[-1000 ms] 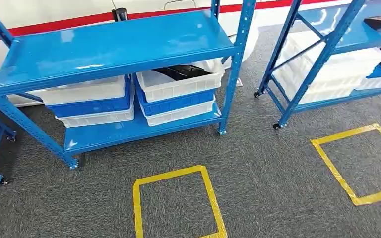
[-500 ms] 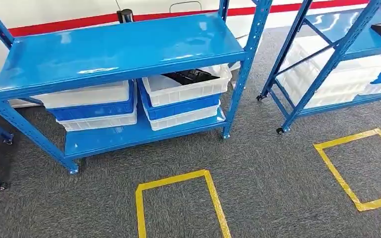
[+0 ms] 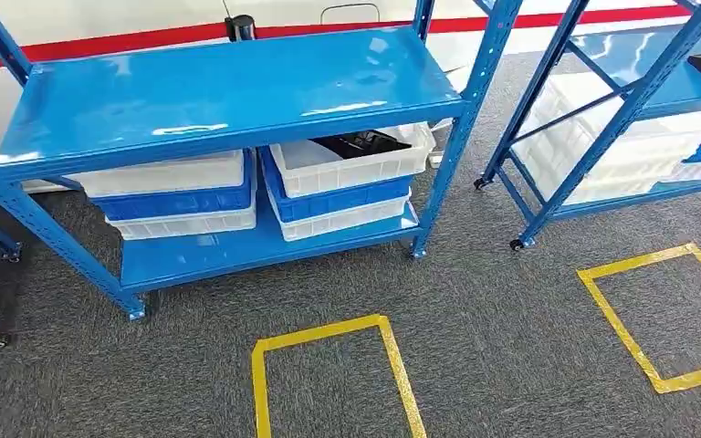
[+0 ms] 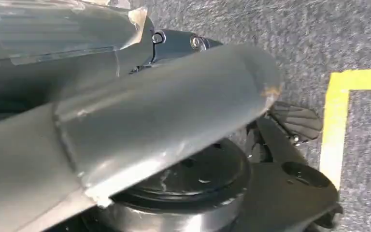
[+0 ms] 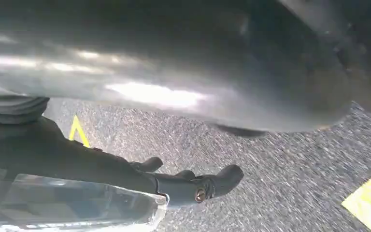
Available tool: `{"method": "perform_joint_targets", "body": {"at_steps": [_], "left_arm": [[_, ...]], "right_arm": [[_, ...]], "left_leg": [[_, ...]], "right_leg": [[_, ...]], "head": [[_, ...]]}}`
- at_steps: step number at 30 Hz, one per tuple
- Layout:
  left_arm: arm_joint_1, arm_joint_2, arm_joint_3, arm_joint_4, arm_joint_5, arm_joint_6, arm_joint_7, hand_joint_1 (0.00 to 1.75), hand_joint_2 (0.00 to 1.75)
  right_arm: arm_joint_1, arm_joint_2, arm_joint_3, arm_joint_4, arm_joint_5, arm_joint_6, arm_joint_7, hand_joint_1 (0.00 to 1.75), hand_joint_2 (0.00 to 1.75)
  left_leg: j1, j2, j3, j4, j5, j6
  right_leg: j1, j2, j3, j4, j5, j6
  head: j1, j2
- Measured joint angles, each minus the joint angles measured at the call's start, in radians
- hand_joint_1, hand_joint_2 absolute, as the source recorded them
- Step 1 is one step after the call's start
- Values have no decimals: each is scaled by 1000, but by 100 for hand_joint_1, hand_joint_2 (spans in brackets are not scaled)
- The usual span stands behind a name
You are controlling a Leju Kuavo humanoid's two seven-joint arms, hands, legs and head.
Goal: Take the parts from the cabinet and place them on the table.
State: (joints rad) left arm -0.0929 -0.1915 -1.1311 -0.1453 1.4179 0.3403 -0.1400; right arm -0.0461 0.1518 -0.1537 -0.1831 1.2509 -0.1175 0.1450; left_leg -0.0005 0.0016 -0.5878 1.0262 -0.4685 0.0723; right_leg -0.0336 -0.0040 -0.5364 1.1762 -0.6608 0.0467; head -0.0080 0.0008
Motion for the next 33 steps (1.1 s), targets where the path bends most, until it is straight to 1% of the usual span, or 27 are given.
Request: {"method": "perform_joint_targets", "body": {"at_steps": [1, 2, 3, 4, 5, 6, 7, 8, 9, 11, 12, 13, 14, 16, 17, 18, 19, 20, 21, 22, 23, 24, 26, 27, 28, 29, 33], "left_arm": [[0, 0, 0, 0, 0, 0, 0, 0, 0], [1, 0, 0, 0, 1, 0, 1, 0, 0], [1, 0, 0, 0, 2, 0, 1, 0, 0], [1, 0, 0, 0, 2, 0, 2, 0, 0], [1, 0, 0, 0, 2, 0, 2, 0, 0], [1, -1, 0, 0, 2, 0, 2, 0, 0], [1, -1, 0, 0, 2, 0, 2, 0, 0], [1, -1, 0, 0, 2, 0, 2, 0, 0], [1, -1, 0, 0, 2, 0, 2, 0, 0], [1, 0, 0, 0, 2, 1, 2, 0, 0], [1, 1, 0, 0, 2, 3, 2, 0, 0], [1, 1, 0, 0, 2, 3, 2, 0, 0], [1, 1, 0, 0, 5, 5, 2, 0, 0], [1, 1, 0, 0, 6, 8, 1, 0, 0], [2, 2, 0, 0, 6, 8, 1, 0, 0], [3, 2, 0, 0, 6, 8, 0, 0, 0], [3, 2, 0, 0, 7, 8, -1, 0, 0], [3, 2, 0, 0, 7, 8, 0, 0, 0], [3, 2, 0, 0, 7, 8, -1, 0, 0], [3, 2, 0, 0, 7, 8, -1, 0, 0], [0, 2, 0, 0, 7, 8, -1, 0, 0], [0, 1, 0, 0, 7, 8, -1, 0, 0], [2, 1, 0, 0, 7, 8, -2, 0, 0], [2, 1, 0, 0, 7, 9, -2, 0, 0], [2, -2, 0, 0, 8, 9, -2, 0, 0], [2, -2, 0, 0, 8, 9, -2, 0, 0], [4, -2, 0, 0, 10, 10, -2, 0, 0]], "right_arm": [[1, 0, 0, 0, 0, 0, 0, 0, 0], [2, 0, 0, 0, 0, 0, 0, 0, 0], [4, 0, 0, 0, 0, 0, 0, 0, 0], [3, 0, 0, 0, 0, 0, 0, 0, 0], [1, 0, 0, 0, 0, 0, 0, 0, 0], [2, 0, 0, 0, 0, 0, 0, 0, 0], [2, 0, 0, 0, 0, 0, 0, 0, 0], [2, 0, 0, 0, 0, 0, 0, 0, 0], [2, 0, 0, 0, 0, 0, 0, 0, 0], [2, -1, 0, 0, 0, 0, 0, 0, 0], [2, 2, 0, 0, 0, 0, 0, 0, 0], [2, 2, 0, 0, 1, 0, -1, 0, 0], [2, 2, 0, 0, 2, 0, -9, 0, 0], [3, 1, 0, 0, 5, 0, -19, 0, 0], [3, 0, 0, 0, 6, 0, -21, 0, 0], [3, -2, 0, 0, 7, 0, -21, 0, 0], [3, -3, 0, 0, 8, 0, -22, 0, 0], [3, -3, 0, 0, 8, 0, -22, 0, 0], [2, -3, 0, 0, 9, 0, -23, 0, 0], [2, -3, 0, 0, 9, 0, -23, 0, 0], [2, -3, 0, 0, 9, 0, -23, 0, 0], [1, -4, 0, 0, 9, 0, -23, 0, 0], [-2, -4, 0, 0, 4, 0, -31, 0, 0], [-4, -3, 0, 0, 2, 0, -35, 0, 0], [-4, -4, 0, -2, -1, 0, -37, 0, 0], [-2, -3, 0, -1, -2, 0, -39, 0, 0], [-11, -5, 0, -2, -3, 2, -39, 0, 0]], "left_leg": [[-2, 0, 0, 0, -1, 1], [-4, -3, 0, 0, -1, 2], [-7, -6, 1, 1, -1, 1], [-8, -8, 4, 1, -1, 1], [-9, -10, 8, 1, -2, -1], [-9, -11, 13, 2, -4, -4], [-9, -11, 13, 2, -4, -9], [-18, -12, 15, 6, -10, -17], [-17, -11, 15, 5, -11, -23], [-12, -14, 17, 0, -9, -32], [-10, -14, 15, 6, -12, -36], [-8, -12, 9, 24, -26, -44], [-5, -9, -15, 77, -63, -54], [0, -9, -92, 229, -135, -66], [3, -8, -130, 294, -150, -70], [5, -6, -144, 309, -141, -72], [7, -3, -134, 275, -108, -72], [8, 2, -103, 207, -64, -70], [8, 15, -60, 116, -18, -68], [7, 53, -13, 24, 17, -62], [-3, 68, -4, 18, 1, -58], [-2, 54, -6, 9, 2, -54], [-11, 42, -6, 9, -3, -41], [-13, 36, -4, 1, 1, -35], [-5, 31, 10, -14, 17, -36], [-7, 32, 12, -19, 16, -42], [-13, 29, 11, -18, 13, -37]], "right_leg": [[4, 1, -51, 86, -28, -4], [8, 1, -83, 135, -36, -2], [9, 1, -93, 137, -23, 2], [9, 1, -80, 91, 8, 8], [9, 1, -44, 0, 56, 15], [9, 1, 0, -100, 101, 19], [9, 1, 18, -156, 126, 12], [18, 1, 15, -163, 133, 2], [19, 1, 15, -161, 136, -7], [23, 0, 16, -161, 138, -18], [5, -1, 27, -165, 144, -26], [7, -4, 28, -166, 144, -30], [6, -10, 29, -165, 145, -38], [8, -22, 29, -165, 143, -44], [9, -30, 29, -165, 142, -45], [9, -36, 29, -165, 140, -48], [9, -43, 32, -165, 137, -47], [9, -50, 36, -165, 134, -48], [8, -57, 42, -165, 130, -46], [10, -64, 49, -165, 125, -41], [19, -68, 40, -167, 120, -34], [23, -70, 44, -167, 116, -28], [22, -82, 51, -178, 116, -19], [24, -88, 58, -190, 118, -12], [33, -90, 65, -186, 110, -20], [30, -84, 67, -204, 127, -41], [30, -83, 70, -207, 125, -43]], "head": [[-1, 0], [0, 0], [0, 0], [0, 0], [0, 0], [0, 0], [2, 0], [1, 0], [0, 0], [1, 0], [0, 0], [0, 0], [-9, 0], [-10, 0], [-10, 0], [-9, 0], [-10, 0], [-10, 0], [-10, 0], [-11, 0], [-9, 0], [-5, 0], [-6, 0], [-8, 0], [-7, 0], [2, 0], [5, 0]]}}
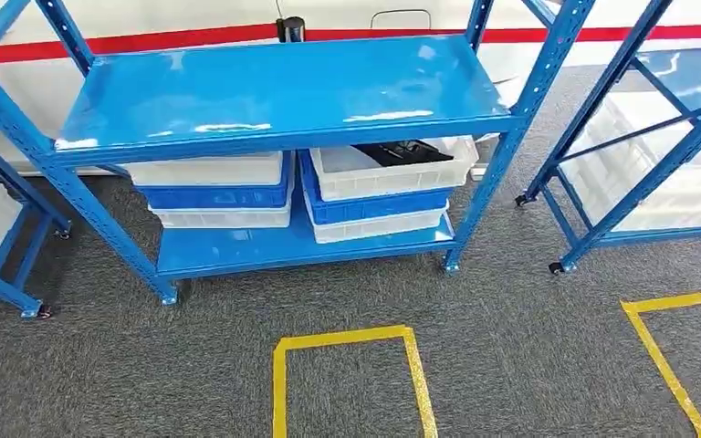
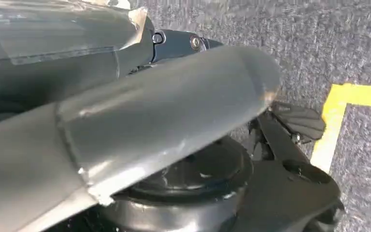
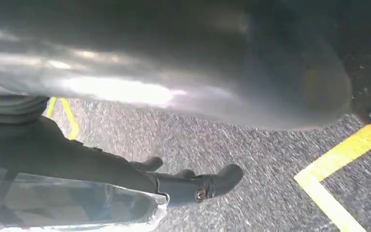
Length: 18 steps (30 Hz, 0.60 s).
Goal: Take the parts from the cabinet and place them on the table.
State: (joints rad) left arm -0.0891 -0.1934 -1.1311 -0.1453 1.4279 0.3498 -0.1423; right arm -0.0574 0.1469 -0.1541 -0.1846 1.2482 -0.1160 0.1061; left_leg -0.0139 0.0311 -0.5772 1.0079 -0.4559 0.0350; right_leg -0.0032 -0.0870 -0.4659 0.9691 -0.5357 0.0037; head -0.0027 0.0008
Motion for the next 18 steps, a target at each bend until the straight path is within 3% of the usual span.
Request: {"method": "perform_joint_targets", "body": {"at_steps": [6, 7, 8, 9, 18], "left_arm": [[0, 0, 0, 0, 8, 7, 0, 0, 0], [0, 0, 0, 0, 8, 8, 0, 0, 0], [0, 0, 0, 0, 9, 10, 0, 0, 0], [0, 0, 0, 0, 10, 12, 0, 0, 0], [0, 0, 0, 0, 16, 19, 0, 0, 0]], "right_arm": [[2, -3, 0, 0, 5, 0, 0, 0, 0], [1, -3, 0, 0, 8, 1, 0, 0, 0], [1, -3, 0, 0, 10, 1, 0, 0, 0], [1, -3, 0, 0, 12, 1, 0, 0, 0], [1, -3, 1, 0, 21, 0, -3, 0, 0]], "left_leg": [[-5, 1, 1, 0, -4, 7], [-5, 1, 1, 0, -4, 7], [-6, 1, 1, 0, -4, 7], [-6, 1, 1, 0, -4, 8], [0, 1, 4, 0, -3, 8]], "right_leg": [[-5, 2, 0, -3, 1, 3], [-6, 2, 0, -4, 1, 9], [-7, 2, 0, -4, 2, 22], [-8, 2, 0, -4, 2, 26], [-6, 2, 1, -4, 2, 26]], "head": [[0, 0], [0, 0], [0, 0], [0, 0], [0, 0]]}}
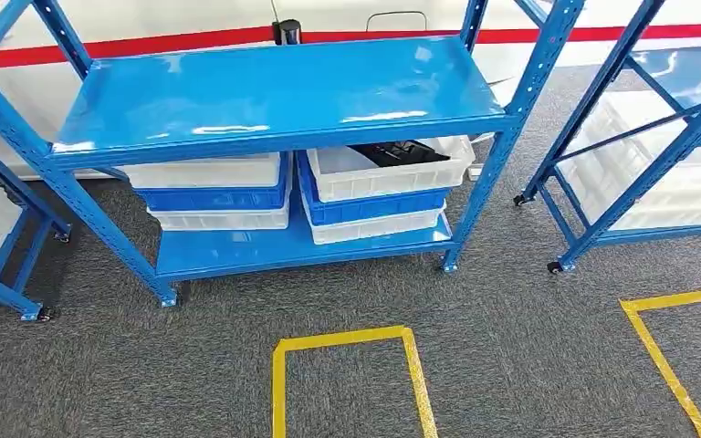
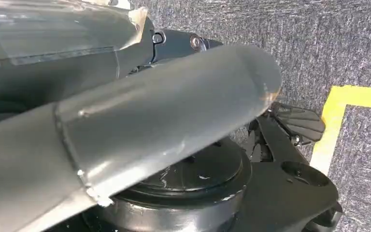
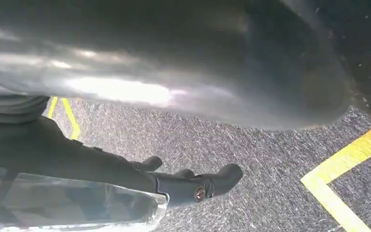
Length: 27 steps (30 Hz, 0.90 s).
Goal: Take the parts from the cabinet and place them on the table.
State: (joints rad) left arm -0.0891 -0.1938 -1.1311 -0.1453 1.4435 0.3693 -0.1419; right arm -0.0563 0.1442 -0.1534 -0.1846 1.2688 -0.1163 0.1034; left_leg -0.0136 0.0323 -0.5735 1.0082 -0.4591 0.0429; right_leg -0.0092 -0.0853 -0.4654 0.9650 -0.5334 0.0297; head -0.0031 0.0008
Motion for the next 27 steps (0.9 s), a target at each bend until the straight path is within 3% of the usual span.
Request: {"method": "perform_joint_targets", "body": {"at_steps": [14, 19, 21, 22, 23, 24, 26, 27], "left_arm": [[0, 0, 0, 0, 1, 3, 0, 0, 0], [0, 1, 0, 0, 1, 7, 0, 0, 0], [0, 0, 0, 0, 2, 8, 0, 0, 0], [0, -2, 0, 0, 2, 9, 0, 0, 0], [-2, -3, 0, 0, 2, 10, 0, 0, 0], [-2, -3, 0, 0, 2, 11, 0, 0, 0], [-2, -3, 0, 0, 3, 13, 0, 0, 0], [-2, -3, 0, 0, 4, 15, 0, 0, 0]], "right_arm": [[-1, 0, 3, 0, 15, -19, -9, 0, 0], [-2, 3, 6, 0, 15, -19, -10, 0, 0], [-8, 5, 8, -1, 18, -19, -10, 0, 0], [-7, 5, 9, -2, 18, -19, -10, 0, 0], [-6, 5, 9, -2, 18, -19, -10, 0, 0], [-6, 5, 9, -2, 18, -19, -10, 0, 0], [-4, 5, 10, -2, 19, -19, -10, 0, 0], [0, 5, 10, -2, 21, -18, -10, 0, 0]], "left_leg": [[0, 0, 0, 1, -2, 0], [-10, -1, -2, 2, -7, 9], [-10, -12, 0, -10, -3, 18], [2, -16, 11, -21, 6, 23], [5, -23, 12, -25, 8, 28], [5, -30, 11, -25, 10, 31], [5, -52, 11, -25, 9, 31], [4, -67, 12, -24, 10, 31]], "right_leg": [[-1, 0, 0, -1, -1, 3], [-7, -2, 2, -2, 0, 8], [-3, -12, 19, -6, -2, 19], [-11, 14, 10, 8, -11, 22], [-9, 48, -7, 52, -37, 15], [-11, 66, -47, 131, -73, 7], [-13, 75, -136, 295, -127, 2], [-12, 77, -162, 332, -128, 7]], "head": [[0, 0], [0, 0], [-2, 0], [0, 0], [3, 0], [5, 0], [5, 0], [5, 0]]}}
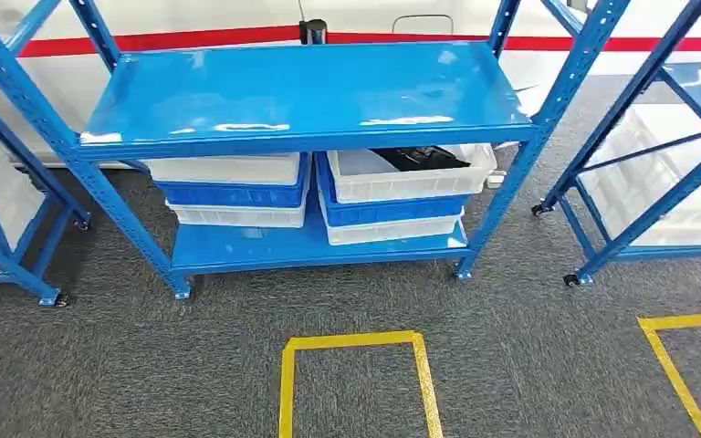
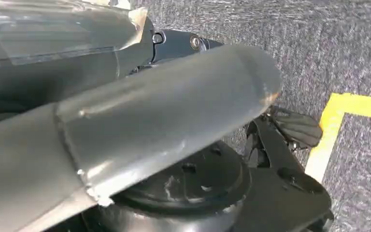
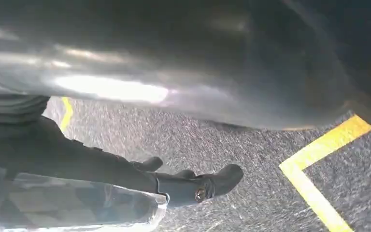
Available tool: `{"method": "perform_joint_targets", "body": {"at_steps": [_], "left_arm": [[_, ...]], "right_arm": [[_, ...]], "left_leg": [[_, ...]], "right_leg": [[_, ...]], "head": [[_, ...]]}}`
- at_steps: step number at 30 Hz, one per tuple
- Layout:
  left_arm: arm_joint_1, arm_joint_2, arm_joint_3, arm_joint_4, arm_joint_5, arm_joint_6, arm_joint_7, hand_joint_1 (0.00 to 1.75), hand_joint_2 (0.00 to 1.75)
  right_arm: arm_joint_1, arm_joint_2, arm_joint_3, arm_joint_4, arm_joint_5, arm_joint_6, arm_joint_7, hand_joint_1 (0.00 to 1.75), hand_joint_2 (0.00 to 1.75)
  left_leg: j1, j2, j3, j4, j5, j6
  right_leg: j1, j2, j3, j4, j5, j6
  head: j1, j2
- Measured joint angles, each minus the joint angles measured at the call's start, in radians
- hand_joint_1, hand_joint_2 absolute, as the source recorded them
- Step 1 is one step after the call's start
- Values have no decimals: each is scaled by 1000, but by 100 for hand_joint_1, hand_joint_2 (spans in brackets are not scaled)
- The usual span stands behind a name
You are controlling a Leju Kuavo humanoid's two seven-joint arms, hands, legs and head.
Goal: Take the parts from the cabinet and place them on the table.
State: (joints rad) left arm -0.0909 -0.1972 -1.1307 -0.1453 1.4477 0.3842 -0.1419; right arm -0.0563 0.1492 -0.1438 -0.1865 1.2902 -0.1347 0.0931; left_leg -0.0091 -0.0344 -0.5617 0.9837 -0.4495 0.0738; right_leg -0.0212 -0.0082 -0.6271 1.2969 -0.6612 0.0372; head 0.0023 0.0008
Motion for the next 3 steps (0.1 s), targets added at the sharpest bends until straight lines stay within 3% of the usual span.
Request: {"method": "perform_joint_targets", "body": {"at_steps": [2, 3], "left_arm": [[0, 0, 0, 0, 1, 0, 0, 0, 0], [0, -1, 0, 0, 1, 0, 0, 0, 0]], "right_arm": [[2, -2, 0, 0, 3, 0, 0, 0, 0], [1, -3, 0, 0, 5, 0, 0, 0, 0]], "left_leg": [[1, -29, 3, 2, 0, -2], [3, -45, 6, 3, 0, -6]], "right_leg": [[-1, 4, 22, -73, 54, 18], [-3, 13, 65, -174, 103, 29]], "head": [[0, 0], [0, 0]]}}
